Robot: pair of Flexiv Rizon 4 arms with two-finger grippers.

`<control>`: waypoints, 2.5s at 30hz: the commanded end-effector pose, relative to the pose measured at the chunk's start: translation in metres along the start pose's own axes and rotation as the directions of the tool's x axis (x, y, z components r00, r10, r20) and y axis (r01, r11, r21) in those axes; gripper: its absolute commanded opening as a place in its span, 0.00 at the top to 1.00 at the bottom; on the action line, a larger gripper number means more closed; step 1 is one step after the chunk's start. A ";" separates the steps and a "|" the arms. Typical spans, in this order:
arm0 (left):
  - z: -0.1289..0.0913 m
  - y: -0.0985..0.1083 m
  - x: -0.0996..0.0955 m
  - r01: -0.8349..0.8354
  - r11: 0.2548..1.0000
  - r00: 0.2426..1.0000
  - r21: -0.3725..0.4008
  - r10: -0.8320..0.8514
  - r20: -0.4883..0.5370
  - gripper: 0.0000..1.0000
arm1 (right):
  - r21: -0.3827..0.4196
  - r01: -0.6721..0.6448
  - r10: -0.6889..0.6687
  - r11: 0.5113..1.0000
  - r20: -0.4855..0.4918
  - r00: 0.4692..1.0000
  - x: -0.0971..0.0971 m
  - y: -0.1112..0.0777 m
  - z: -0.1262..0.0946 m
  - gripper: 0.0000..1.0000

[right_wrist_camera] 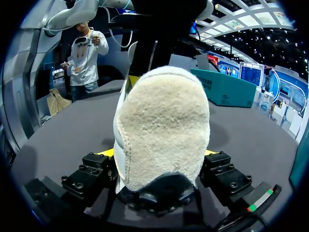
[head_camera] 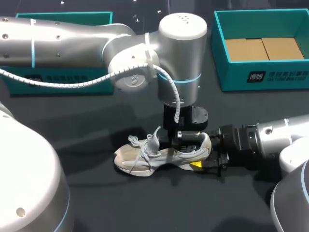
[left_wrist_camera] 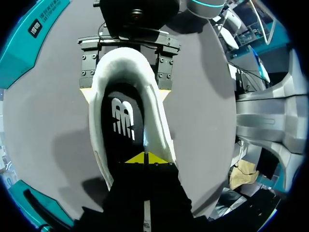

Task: Take the shoe out of the shoebox, open the shoe tongue, remove and reinsert the insole, then place the shoe into the shoebox

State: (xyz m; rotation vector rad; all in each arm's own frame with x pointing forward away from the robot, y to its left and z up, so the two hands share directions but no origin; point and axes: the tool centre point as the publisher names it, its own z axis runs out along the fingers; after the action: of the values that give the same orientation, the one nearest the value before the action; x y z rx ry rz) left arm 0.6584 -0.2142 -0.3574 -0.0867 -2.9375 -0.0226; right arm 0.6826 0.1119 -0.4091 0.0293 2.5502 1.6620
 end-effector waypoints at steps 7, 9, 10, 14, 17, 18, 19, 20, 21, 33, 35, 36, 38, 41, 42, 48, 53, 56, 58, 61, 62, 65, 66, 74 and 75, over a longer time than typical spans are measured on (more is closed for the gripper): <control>0.021 -0.003 0.003 -0.021 1.000 1.000 0.012 0.021 0.004 1.00 | 0.005 0.000 0.000 1.000 0.001 1.000 0.001 0.000 -0.001 1.00; 0.023 -0.006 0.004 -0.014 1.000 1.000 0.014 0.014 0.028 1.00 | 0.005 0.000 0.000 1.000 0.001 1.000 0.001 0.000 -0.001 1.00; 0.024 -0.007 0.004 -0.015 1.000 0.999 0.015 0.014 0.033 0.93 | 0.005 0.000 0.000 1.000 0.001 1.000 0.001 0.000 -0.001 1.00; 0.026 -0.011 0.004 -0.011 1.000 0.998 0.016 0.010 0.057 0.71 | 0.005 0.000 0.000 1.000 0.001 1.000 0.001 0.000 -0.001 1.00; 0.029 -0.013 0.004 -0.009 1.000 0.998 0.017 0.008 0.066 0.67 | 0.005 0.000 0.000 1.000 0.001 1.000 0.001 0.000 -0.001 1.00; 0.030 -0.013 0.003 -0.008 1.000 0.998 0.015 0.007 0.070 0.63 | 0.005 0.000 0.000 1.000 0.001 1.000 0.001 0.000 -0.001 1.00; 0.031 -0.014 0.003 -0.007 1.000 0.997 0.014 0.006 0.073 0.60 | 0.005 0.000 0.000 1.000 0.001 1.000 0.001 0.000 -0.001 1.00; 0.033 -0.015 0.002 -0.006 1.000 0.997 0.011 0.005 0.080 0.60 | 0.005 0.000 0.000 1.000 0.001 1.000 0.001 0.000 -0.001 1.00; 0.034 -0.015 0.001 -0.003 1.000 0.996 0.010 0.002 0.090 0.60 | 0.005 0.000 0.000 1.000 0.001 1.000 0.001 0.000 -0.001 1.00; 0.055 -0.023 -0.012 0.034 0.999 0.972 -0.007 -0.032 0.234 0.54 | 0.005 0.000 0.000 1.000 0.001 1.000 0.001 0.000 -0.001 1.00; 0.059 -0.023 -0.015 0.051 0.999 0.963 -0.008 -0.047 0.266 0.55 | 0.005 0.000 0.000 1.000 0.001 1.000 0.001 0.000 -0.001 1.00; 0.060 -0.024 -0.017 0.058 0.998 0.959 -0.007 -0.053 0.280 0.55 | 0.005 0.000 0.000 1.000 0.001 1.000 0.001 0.000 -0.001 1.00; 0.063 -0.023 -0.021 0.072 0.997 0.947 -0.005 -0.067 0.314 0.59 | 0.005 0.000 0.000 1.000 0.001 1.000 0.001 0.000 -0.001 1.00; 0.065 -0.023 -0.026 0.089 0.996 0.933 -0.004 -0.082 0.350 0.67 | 0.005 0.000 0.000 1.000 0.001 1.000 0.001 0.000 -0.001 1.00; 0.065 -0.023 -0.028 0.092 0.996 0.932 -0.003 -0.086 0.351 0.71 | 0.005 0.000 0.000 1.000 0.001 1.000 0.001 0.000 -0.001 1.00; 0.062 -0.019 -0.038 0.115 0.993 0.923 0.004 -0.109 0.369 1.00 | 0.005 0.000 0.000 1.000 0.001 1.000 0.001 0.000 -0.001 1.00; 0.058 -0.014 -0.043 0.128 0.992 0.923 0.022 -0.127 0.364 1.00 | 0.005 0.000 0.000 1.000 0.001 1.000 0.001 0.000 -0.001 1.00; 0.052 -0.009 -0.043 0.129 0.990 0.931 0.053 -0.139 0.337 1.00 | 0.005 0.000 0.000 1.000 0.001 1.000 0.001 0.000 -0.001 1.00; 0.048 -0.005 -0.042 0.127 0.989 0.938 0.075 -0.144 0.316 1.00 | 0.005 0.000 0.000 1.000 0.001 1.000 0.001 0.000 -0.001 1.00; 0.044 0.003 -0.040 0.127 0.985 0.943 0.115 -0.156 0.295 1.00 | 0.005 0.000 0.000 1.000 0.001 1.000 0.001 0.000 -0.001 1.00; 0.042 0.005 -0.039 0.130 0.983 0.943 0.128 -0.163 0.290 1.00 | 0.005 0.000 0.000 1.000 0.001 1.000 0.001 0.000 -0.001 1.00; 0.037 0.012 -0.037 0.129 0.977 0.952 0.169 -0.170 0.254 1.00 | 0.005 0.000 0.000 1.000 0.001 1.000 0.001 0.000 -0.001 1.00; 0.036 0.014 -0.036 0.127 0.976 0.953 0.179 -0.170 0.250 1.00 | 0.005 0.000 0.000 1.000 0.001 1.000 0.001 0.000 -0.001 1.00; 0.027 0.023 -0.030 0.119 0.968 0.959 0.222 -0.171 0.227 1.00 | 0.005 0.000 0.000 1.000 0.001 1.000 0.001 0.000 -0.001 1.00; 0.027 0.024 -0.029 0.117 0.967 0.961 0.225 -0.167 0.220 1.00 | 0.005 0.000 0.000 1.000 0.001 1.000 0.001 0.000 -0.001 1.00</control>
State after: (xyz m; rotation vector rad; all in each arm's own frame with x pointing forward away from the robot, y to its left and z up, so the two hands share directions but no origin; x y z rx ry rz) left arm 0.6814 -0.2107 -0.3904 0.1753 -3.1697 0.2222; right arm 0.6839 0.1128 -0.4088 0.0290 2.5500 1.6637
